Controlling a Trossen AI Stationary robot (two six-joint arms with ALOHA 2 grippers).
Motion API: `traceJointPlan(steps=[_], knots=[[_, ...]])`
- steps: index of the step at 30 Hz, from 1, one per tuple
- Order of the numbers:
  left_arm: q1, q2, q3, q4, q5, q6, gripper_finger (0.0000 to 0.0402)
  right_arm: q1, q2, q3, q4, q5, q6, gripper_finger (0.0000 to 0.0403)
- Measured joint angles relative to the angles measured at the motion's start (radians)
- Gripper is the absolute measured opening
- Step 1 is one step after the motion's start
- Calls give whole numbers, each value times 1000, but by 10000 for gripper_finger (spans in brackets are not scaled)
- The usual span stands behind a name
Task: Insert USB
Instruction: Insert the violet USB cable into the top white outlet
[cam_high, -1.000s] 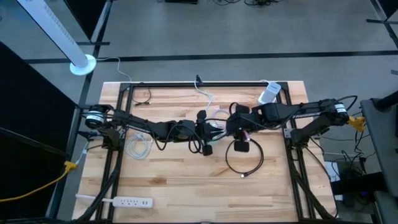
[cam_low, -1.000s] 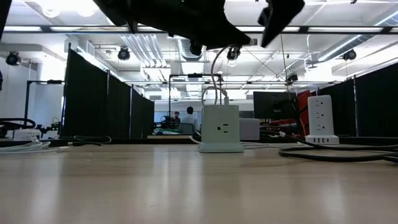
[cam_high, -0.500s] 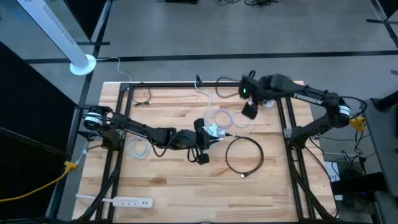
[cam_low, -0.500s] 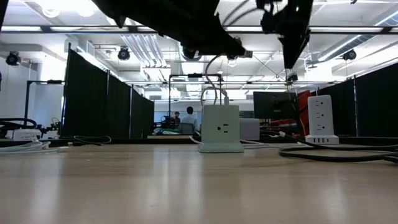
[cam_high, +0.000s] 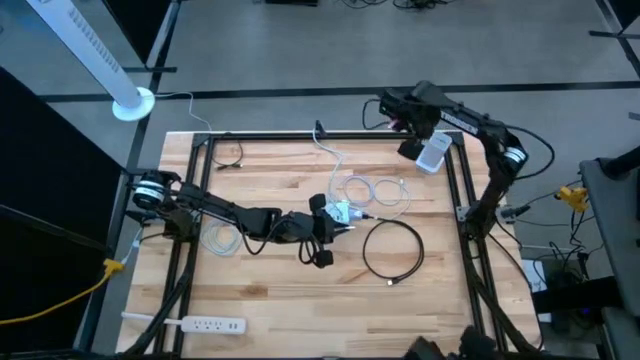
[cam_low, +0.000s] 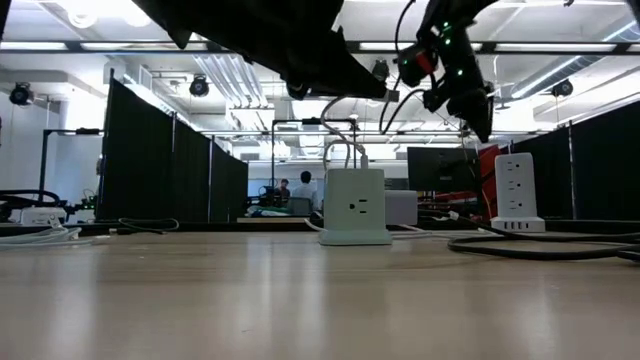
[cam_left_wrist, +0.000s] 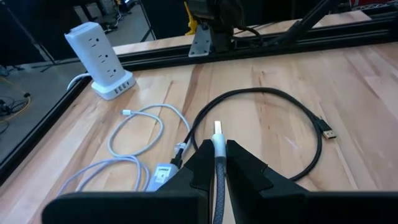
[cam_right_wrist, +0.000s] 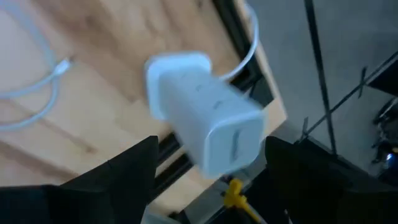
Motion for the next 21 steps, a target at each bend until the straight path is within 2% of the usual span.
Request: traceJointPlan(steps=[5,10,12,16,21], knots=[[6,0,-8,4,0,-11,15,-49,47,46,-1,-5,-89,277],[8,0,-26,4,-1,-35,15,-122,73,49,-5,-5,-112,293],[8,0,-32,5,0,-43,15,-151,84,44,-5,-34,-114,300],[8,0,-48,6,0,-60,15,-204,93,27,-5,-157,-100,311],[10,0,-73,50,0,-75,15,-232,93,1,-4,-133,-114,319]])
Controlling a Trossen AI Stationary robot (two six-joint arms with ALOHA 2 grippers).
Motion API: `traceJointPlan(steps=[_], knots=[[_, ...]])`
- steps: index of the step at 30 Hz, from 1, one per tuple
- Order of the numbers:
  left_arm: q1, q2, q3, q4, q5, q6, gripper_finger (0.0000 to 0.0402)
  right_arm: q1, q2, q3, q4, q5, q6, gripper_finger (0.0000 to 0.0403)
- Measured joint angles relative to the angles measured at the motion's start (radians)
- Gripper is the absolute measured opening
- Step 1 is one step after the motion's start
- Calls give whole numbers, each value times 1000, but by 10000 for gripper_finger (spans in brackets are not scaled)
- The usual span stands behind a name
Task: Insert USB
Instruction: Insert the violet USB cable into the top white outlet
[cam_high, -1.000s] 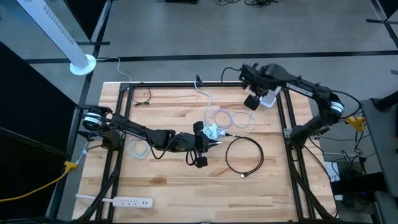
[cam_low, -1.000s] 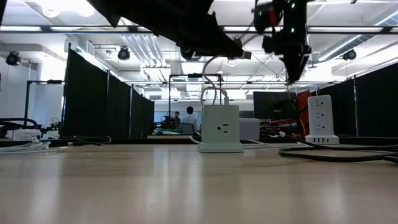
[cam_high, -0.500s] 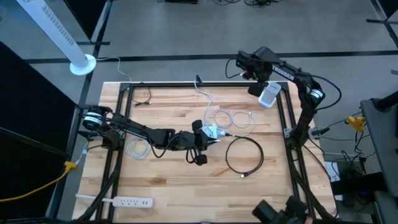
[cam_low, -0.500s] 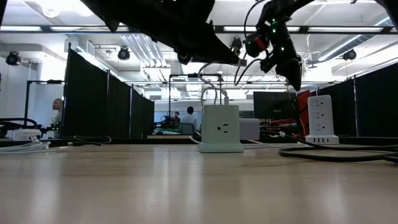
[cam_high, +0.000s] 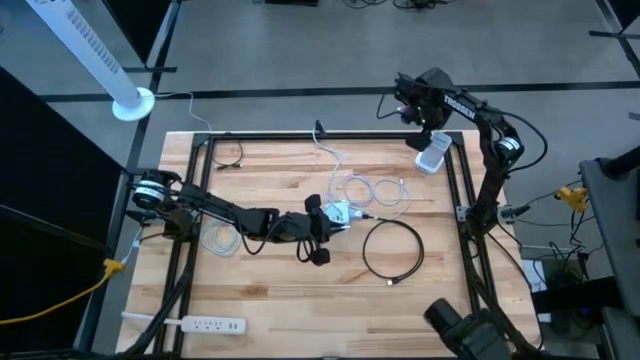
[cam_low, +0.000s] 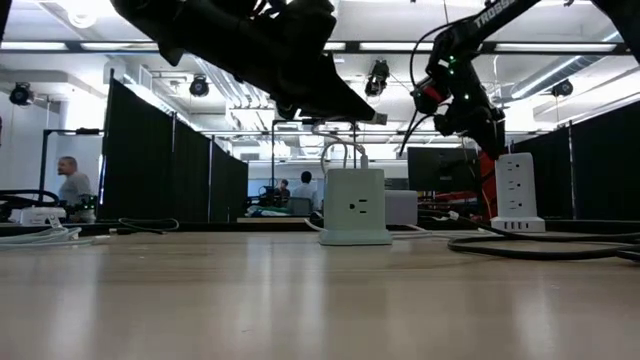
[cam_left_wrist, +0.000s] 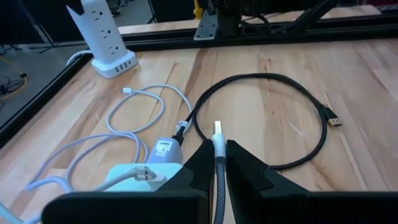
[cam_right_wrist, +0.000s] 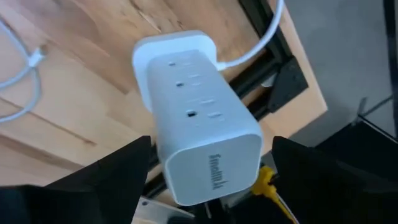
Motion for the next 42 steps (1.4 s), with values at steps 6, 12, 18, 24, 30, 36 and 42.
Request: traceJointPlan(steps=[6,12,18,24,30,36,42], knots=[[1,0,-10,22,0,-16,15,-14,0,-52,2,-15,-13,316],[0,0,-10,23,0,-27,15,-15,-2,-123,2,-48,-98,310],[1,0,-11,30,0,-30,15,-14,-5,-141,-1,-46,-140,292],[1,0,-11,34,0,-29,15,-14,-14,-139,5,-65,-134,292],[47,-4,-9,4,0,4,15,-7,-19,-108,4,-257,67,292],[182,-33,63,-155,3,45,15,33,-19,-81,0,-318,201,292],[367,-19,203,-302,137,95,15,98,-18,-14,42,-363,305,292]])
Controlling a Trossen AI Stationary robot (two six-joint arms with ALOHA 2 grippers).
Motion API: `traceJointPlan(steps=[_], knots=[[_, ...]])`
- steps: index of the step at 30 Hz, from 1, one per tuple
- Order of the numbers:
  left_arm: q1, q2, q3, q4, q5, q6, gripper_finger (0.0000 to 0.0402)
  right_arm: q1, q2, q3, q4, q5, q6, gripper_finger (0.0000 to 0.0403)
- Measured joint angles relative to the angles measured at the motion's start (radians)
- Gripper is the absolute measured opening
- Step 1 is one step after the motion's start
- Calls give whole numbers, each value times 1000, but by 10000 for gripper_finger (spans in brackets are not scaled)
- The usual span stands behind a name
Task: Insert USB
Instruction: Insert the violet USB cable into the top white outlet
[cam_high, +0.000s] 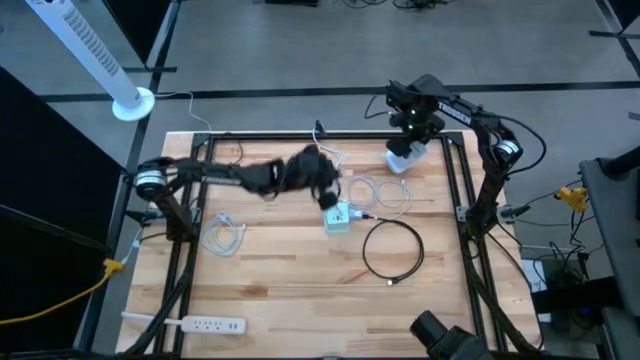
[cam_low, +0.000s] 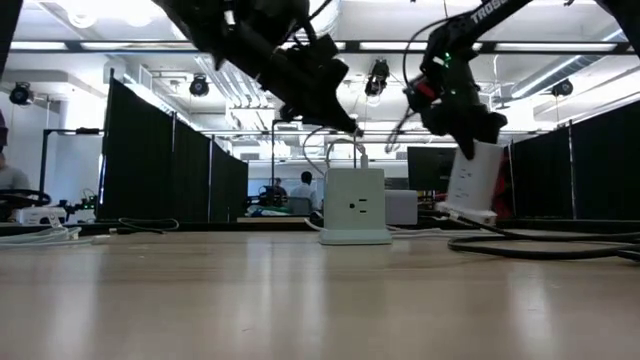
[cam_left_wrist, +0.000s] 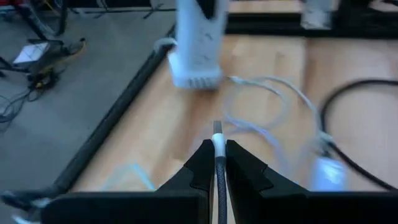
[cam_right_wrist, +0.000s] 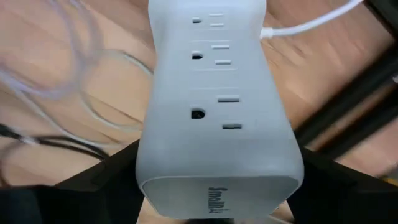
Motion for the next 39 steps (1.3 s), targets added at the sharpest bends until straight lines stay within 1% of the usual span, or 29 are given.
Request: traceJointPlan(steps=[3,5,9,12,14,17,20,23,26,29,33,39], knots=[[63,23,49,-28,19,36,15,17,21,31,-9,-36,6,292],[87,37,69,-60,36,46,15,27,43,48,-40,-60,7,292],[96,69,94,-60,103,76,15,45,51,66,-39,-130,-2,292],[93,102,109,-56,108,101,15,47,52,66,-34,-161,-26,292],[94,122,121,-51,110,104,15,40,68,66,-20,-167,-2,292],[94,159,142,-39,118,107,15,37,110,71,11,-165,35,292],[93,188,144,-48,122,110,15,45,149,74,33,-163,26,292],[92,193,144,-47,122,116,15,50,164,75,139,-156,-4,293],[94,193,140,-49,122,126,15,50,145,65,201,-157,-14,293],[94,193,138,-55,121,136,15,51,112,67,312,-144,-23,293],[96,192,138,-56,120,136,15,56,70,60,290,-101,-37,293],[94,191,138,-69,118,125,15,59,51,62,313,-94,-25,293]])
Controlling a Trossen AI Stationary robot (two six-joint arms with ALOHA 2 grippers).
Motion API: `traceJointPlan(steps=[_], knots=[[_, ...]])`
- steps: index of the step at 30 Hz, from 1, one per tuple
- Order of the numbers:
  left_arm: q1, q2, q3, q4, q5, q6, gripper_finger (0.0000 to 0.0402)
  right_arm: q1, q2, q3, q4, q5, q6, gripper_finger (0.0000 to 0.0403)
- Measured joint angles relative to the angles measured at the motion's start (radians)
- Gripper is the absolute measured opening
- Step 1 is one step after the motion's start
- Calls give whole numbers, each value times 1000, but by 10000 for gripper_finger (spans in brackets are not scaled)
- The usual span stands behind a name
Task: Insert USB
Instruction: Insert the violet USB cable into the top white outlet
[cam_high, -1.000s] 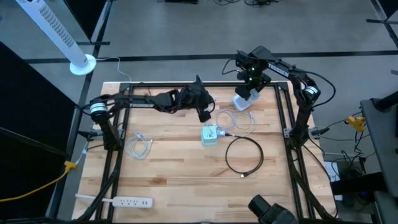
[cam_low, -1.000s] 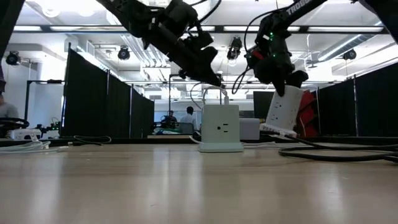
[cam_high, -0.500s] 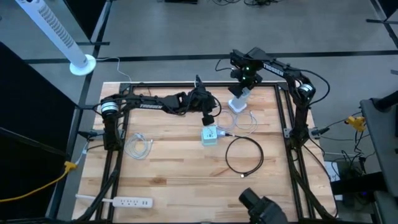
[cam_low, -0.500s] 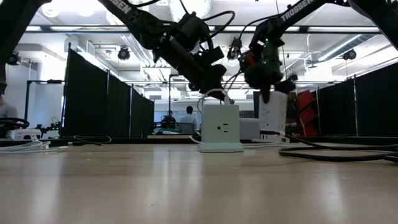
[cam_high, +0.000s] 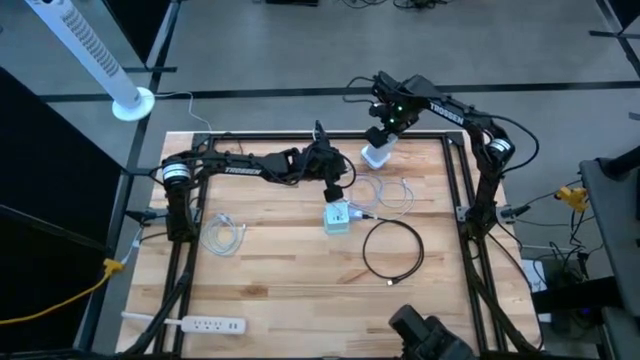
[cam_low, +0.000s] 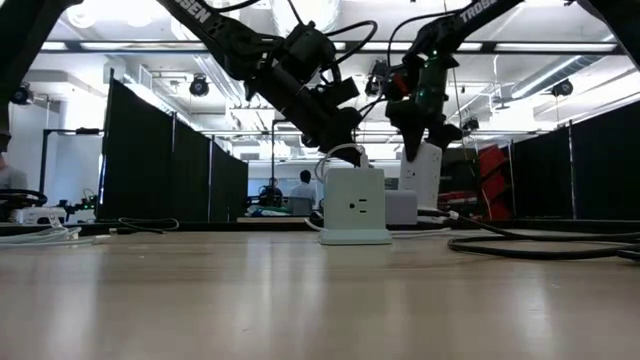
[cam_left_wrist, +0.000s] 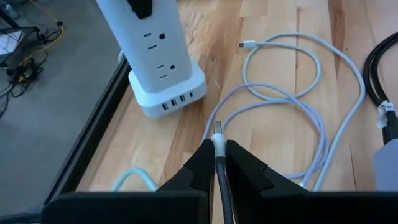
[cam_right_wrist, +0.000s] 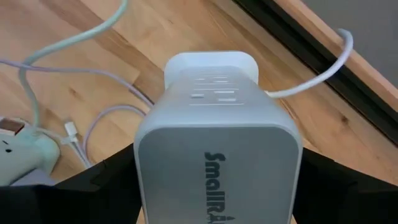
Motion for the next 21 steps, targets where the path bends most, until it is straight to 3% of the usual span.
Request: traceJointPlan(steps=[8,16,21], knots=[[-1,0,-2,-35,0,-21,15,18,0,-15,61,38,74,354],[-2,-1,-15,-38,0,-36,15,38,-1,-19,84,49,34,325],[-2,-1,-22,-37,0,-42,15,48,-1,-19,89,93,-115,304]])
